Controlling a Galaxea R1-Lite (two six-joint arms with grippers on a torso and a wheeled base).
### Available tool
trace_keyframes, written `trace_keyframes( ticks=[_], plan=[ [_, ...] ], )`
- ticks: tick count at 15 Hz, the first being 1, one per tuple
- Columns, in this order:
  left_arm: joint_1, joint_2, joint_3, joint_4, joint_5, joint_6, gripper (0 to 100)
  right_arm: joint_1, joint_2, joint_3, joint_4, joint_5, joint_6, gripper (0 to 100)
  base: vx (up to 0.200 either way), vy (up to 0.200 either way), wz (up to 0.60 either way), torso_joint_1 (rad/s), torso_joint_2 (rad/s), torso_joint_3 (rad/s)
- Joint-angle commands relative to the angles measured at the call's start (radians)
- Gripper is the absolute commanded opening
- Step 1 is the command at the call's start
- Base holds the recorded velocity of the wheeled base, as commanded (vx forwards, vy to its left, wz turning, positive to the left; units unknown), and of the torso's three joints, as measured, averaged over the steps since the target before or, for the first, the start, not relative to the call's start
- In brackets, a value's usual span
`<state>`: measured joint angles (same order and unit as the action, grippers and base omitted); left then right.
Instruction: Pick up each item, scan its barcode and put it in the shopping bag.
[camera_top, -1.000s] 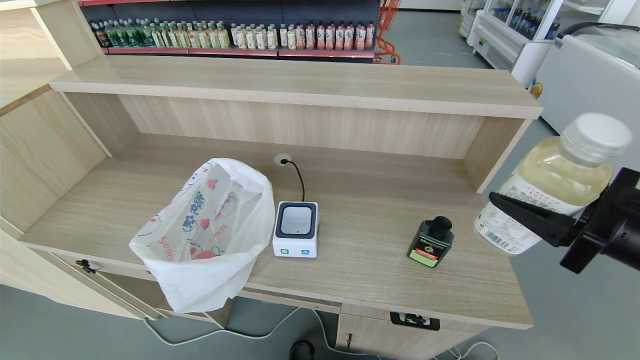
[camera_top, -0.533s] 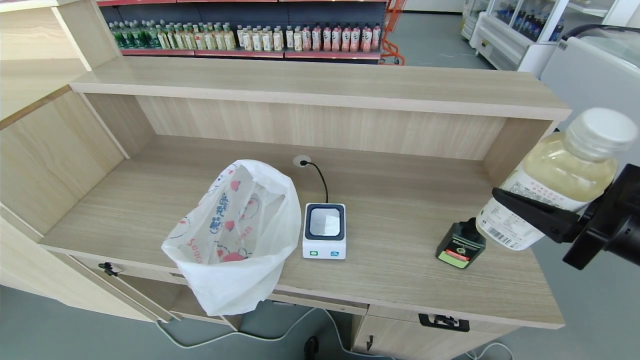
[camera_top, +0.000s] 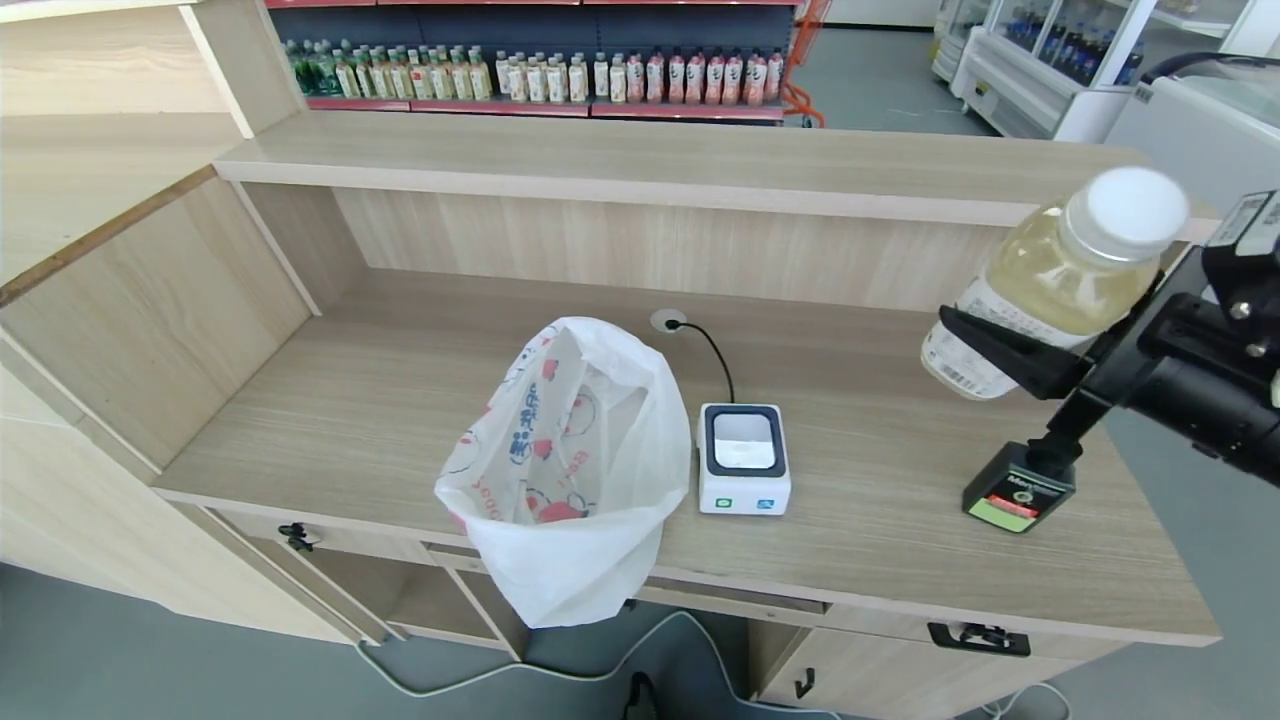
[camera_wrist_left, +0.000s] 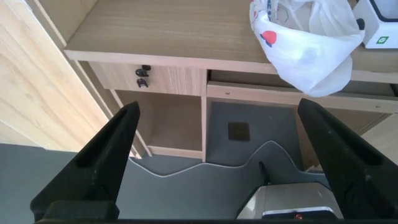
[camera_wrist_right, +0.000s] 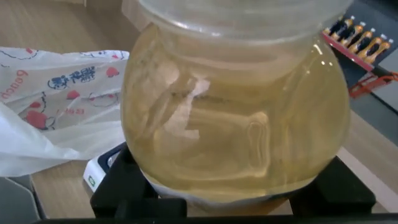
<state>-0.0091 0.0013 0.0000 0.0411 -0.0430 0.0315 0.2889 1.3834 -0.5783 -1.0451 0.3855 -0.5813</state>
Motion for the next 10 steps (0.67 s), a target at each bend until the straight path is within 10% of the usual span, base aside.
trace_keyframes(
  ticks=[1,10],
  plan=[
    [0.000,0.000,0.000,0.000,0.000,-0.001,100,-0.031,0.207,-0.028,-0.147,0.101,-0.078,0,0.000,0.200,0.00,0.002,0.00,0.002],
    [0.000,0.000,0.000,0.000,0.000,-0.001,100,-0.045,0.502,-0.124,-0.362,0.349,-0.215,0,0.000,0.044,0.00,0.001,0.00,0.001]
  ],
)
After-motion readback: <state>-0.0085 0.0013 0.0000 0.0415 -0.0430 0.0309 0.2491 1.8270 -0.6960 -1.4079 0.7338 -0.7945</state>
